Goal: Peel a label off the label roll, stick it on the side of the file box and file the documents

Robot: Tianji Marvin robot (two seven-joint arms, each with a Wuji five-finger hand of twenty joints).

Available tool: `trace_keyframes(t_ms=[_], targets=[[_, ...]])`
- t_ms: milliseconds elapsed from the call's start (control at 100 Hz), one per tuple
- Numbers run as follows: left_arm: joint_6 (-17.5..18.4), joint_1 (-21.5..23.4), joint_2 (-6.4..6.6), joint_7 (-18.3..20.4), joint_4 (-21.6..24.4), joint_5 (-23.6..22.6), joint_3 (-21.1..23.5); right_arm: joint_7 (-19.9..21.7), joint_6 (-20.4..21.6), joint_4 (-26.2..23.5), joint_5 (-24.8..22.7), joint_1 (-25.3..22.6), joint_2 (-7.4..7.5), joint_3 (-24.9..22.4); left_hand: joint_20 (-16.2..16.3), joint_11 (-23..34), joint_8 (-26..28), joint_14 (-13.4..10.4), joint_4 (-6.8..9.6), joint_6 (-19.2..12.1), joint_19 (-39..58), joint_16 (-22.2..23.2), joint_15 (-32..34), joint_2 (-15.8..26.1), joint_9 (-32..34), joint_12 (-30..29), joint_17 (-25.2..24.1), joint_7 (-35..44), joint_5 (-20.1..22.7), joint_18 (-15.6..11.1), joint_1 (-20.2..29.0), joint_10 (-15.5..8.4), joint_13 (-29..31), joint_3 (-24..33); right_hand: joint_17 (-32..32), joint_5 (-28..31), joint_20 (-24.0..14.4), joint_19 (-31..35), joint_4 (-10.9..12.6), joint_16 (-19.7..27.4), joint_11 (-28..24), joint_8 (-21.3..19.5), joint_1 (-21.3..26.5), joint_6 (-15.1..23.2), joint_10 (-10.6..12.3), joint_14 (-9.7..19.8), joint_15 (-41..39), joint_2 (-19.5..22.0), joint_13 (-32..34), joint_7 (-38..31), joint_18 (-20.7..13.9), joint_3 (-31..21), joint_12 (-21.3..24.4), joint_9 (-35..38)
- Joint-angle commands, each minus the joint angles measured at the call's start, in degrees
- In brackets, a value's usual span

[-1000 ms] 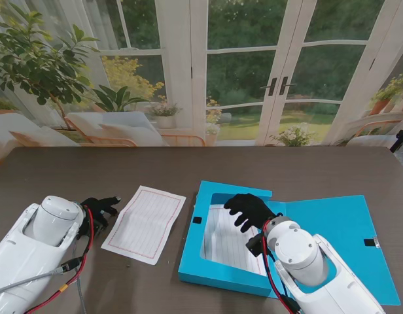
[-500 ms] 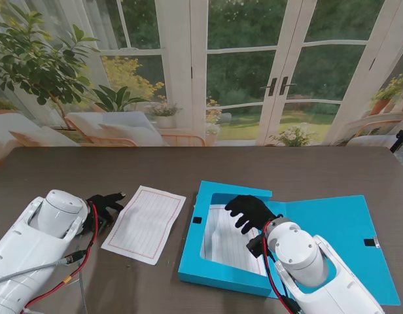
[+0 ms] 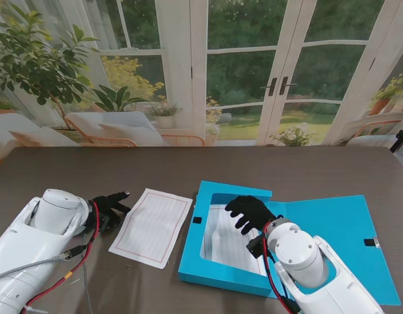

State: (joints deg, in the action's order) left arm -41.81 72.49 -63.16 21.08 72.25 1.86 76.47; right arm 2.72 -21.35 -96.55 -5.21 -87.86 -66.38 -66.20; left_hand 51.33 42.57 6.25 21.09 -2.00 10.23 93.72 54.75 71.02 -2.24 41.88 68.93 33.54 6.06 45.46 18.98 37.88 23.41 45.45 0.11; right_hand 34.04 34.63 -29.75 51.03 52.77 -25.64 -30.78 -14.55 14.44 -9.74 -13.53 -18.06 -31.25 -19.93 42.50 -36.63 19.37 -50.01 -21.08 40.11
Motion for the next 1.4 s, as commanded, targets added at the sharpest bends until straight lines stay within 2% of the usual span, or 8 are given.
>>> trace_keyframes(t_ms=[0, 290, 680, 850, 920, 1000, 1070, 1390], targets=[[0.7, 0.2, -0.72, 0.9, -0.3, 0.3, 0.1, 0.6, -0.2, -0.1, 0.1, -0.4, -0.33, 0.2, 2.1, 0.5, 0.5, 1.7, 1.10, 0.2, -0.3, 1.1, 0.9, 1.8, -1.5, 0.7, -1.2, 1.4, 3.0, -3.1, 0.9, 0.7, -1.4, -0.9, -24.5, 0.4, -1.7, -0.9, 1.6, 0.1, 0.4, 0.5, 0.4, 0.2, -0.6, -0.5, 0.0, 0.9, -1.2, 0.3, 0.4, 1.2, 0.6, -1.0], [1.5, 1.0, -2.68, -1.7, -0.3, 7.7, 2.9, 0.5, -0.3, -0.1, 0.5, -0.4, -0.40, 0.3, 10.7, -11.1, 4.2, 7.4, 1.08, 3.4, -13.3, 0.8, -11.5, 1.0, -7.4, -8.2, -18.2, 5.8, 7.5, -2.6, 4.5, 2.8, -14.9, -0.7, -24.5, 0.4, -1.8, -1.0, 1.6, 0.1, 0.4, 0.5, 0.4, 0.2, -0.6, -0.4, 0.0, 1.0, -1.4, 0.3, 0.2, 1.3, 0.6, -1.0], [4.6, -0.1, -3.16, -0.7, -2.0, 10.2, 0.5, 0.6, -0.4, -0.1, 0.7, -0.5, -0.40, 0.1, -7.0, -31.2, 8.8, 5.4, 1.47, 3.5, -30.2, -18.9, -46.9, -6.4, -3.4, -34.1, -32.3, 9.8, 10.4, -4.0, 11.9, -0.5, -24.6, 1.4, -24.5, 0.5, -1.9, -1.2, 1.6, 0.1, 0.4, 0.5, 0.5, 0.1, -0.7, -0.5, 0.0, 1.0, -1.4, 0.4, 0.2, 1.3, 0.6, -1.1], [7.8, -0.4, -3.39, -2.1, -2.8, 8.1, -1.6, 0.7, -0.4, -0.2, 0.8, -0.5, -0.39, -0.1, -9.2, -29.6, 12.6, 5.5, -0.69, 2.9, -25.7, -17.7, -43.3, -15.9, 5.0, -33.1, -25.4, 16.3, 9.9, -1.6, 11.3, -1.7, -17.6, 11.3, -24.5, 0.6, -2.0, -1.2, 1.6, 0.1, 0.4, 0.5, 0.6, 0.1, -0.7, -0.4, 0.0, 1.0, -1.5, 0.4, 0.2, 1.2, 0.7, -1.2], [9.7, -0.4, -3.43, -3.1, -3.2, 6.2, -2.7, 0.7, -0.5, -0.2, 0.8, -0.5, -0.39, -0.1, -10.4, -26.4, 14.1, 4.9, -4.87, 2.8, -22.3, -17.1, -40.0, -26.4, 8.3, -31.1, -20.8, 26.1, 6.0, -0.9, 10.2, -3.2, -13.2, 30.3, -24.5, 0.6, -2.0, -1.2, 1.6, 0.1, 0.4, 0.5, 0.5, 0.1, -0.7, -0.5, 0.0, 1.1, -1.5, 0.4, 0.2, 1.3, 0.7, -1.2], [11.7, -0.4, -3.70, -5.2, -3.6, 4.0, -3.8, 0.7, -0.5, -0.2, 0.9, -0.4, -0.39, -0.2, -12.0, -22.3, 17.1, 3.7, -2.99, 4.2, -18.6, -17.0, -36.3, -25.1, 12.8, -29.6, -14.7, 42.1, 0.3, -0.1, 14.1, -5.6, -7.0, 16.8, -24.5, 0.6, -2.0, -1.2, 1.7, 0.1, 0.4, 0.5, 0.6, 0.1, -0.7, -0.5, 0.0, 1.1, -1.5, 0.5, 0.2, 1.3, 0.7, -1.2], [12.6, -0.6, -3.66, -5.6, -4.1, 2.7, -4.6, 0.7, -0.6, -0.2, 0.9, -0.4, -0.40, -0.2, -13.0, -19.7, 15.7, 2.4, -7.30, 3.8, -17.3, -17.2, -34.4, -37.6, 14.9, -26.2, -10.8, 54.3, -4.3, -0.6, 14.6, -7.5, -3.4, 37.9, -24.5, 0.7, -2.0, -1.3, 1.7, 0.1, 0.4, 0.5, 0.5, 0.1, -0.7, -0.5, 0.0, 1.1, -1.5, 0.4, 0.2, 1.3, 0.7, -1.2], [14.3, -0.6, -4.07, -7.6, -5.0, 1.3, -5.9, 0.8, -1.0, -0.2, 1.5, -0.3, -0.46, -0.2, -17.6, -21.4, 18.5, -0.2, -8.25, 1.9, -11.6, -16.4, -27.9, -42.6, 28.2, -9.0, 5.5, 69.2, -3.4, 0.1, 19.5, -12.2, 12.2, 49.2, -24.6, 1.0, -2.1, -1.3, 1.7, 0.1, 0.4, 0.5, 0.6, -0.1, -0.8, -0.4, 0.0, 1.1, -1.6, 0.6, 0.1, 1.2, 0.7, -1.4]])
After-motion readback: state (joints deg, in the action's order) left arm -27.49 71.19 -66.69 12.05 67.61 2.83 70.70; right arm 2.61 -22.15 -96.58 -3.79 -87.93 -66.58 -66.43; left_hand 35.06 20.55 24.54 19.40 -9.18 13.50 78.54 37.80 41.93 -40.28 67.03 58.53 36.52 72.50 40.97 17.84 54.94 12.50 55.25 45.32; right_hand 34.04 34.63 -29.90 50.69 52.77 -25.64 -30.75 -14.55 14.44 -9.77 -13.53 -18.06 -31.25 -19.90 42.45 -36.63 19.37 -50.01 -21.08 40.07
